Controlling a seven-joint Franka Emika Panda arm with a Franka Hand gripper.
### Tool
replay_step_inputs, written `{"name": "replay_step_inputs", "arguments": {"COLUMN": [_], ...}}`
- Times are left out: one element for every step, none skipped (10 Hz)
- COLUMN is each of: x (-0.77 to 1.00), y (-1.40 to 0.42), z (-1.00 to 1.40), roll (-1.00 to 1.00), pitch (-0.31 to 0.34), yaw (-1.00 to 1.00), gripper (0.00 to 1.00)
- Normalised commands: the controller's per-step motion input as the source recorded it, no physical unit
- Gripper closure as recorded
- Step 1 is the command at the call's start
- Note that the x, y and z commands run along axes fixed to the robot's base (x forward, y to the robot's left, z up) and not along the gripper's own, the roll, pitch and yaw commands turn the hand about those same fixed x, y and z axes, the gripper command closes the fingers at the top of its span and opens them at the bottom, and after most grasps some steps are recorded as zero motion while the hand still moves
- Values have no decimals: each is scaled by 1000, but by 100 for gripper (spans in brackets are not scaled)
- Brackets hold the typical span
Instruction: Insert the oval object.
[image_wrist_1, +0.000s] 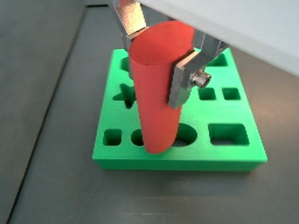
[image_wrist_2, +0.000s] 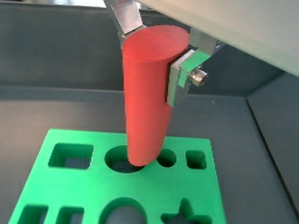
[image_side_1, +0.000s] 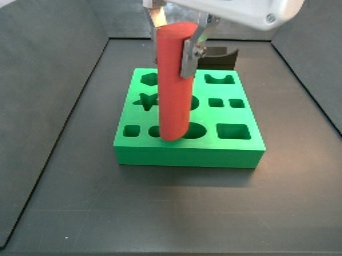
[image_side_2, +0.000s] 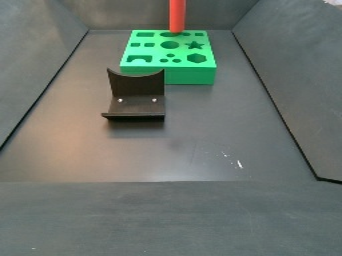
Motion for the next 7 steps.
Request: {"name": "replay_step_inputs", "arguments": {"x": [186,266,389,357,177,149,97], "y": [0,9,17,31,86,97,86], "z": [-74,-26,0,-26,-111,-160,-163], "roll": [0,0,0,0,0,0,0], "pitch": [0,0,0,0,0,0,0], "yaw": [-874,-814,-751,-786,-931,-917,-937], "gripper": [100,100,100,100,100,100,100]}}
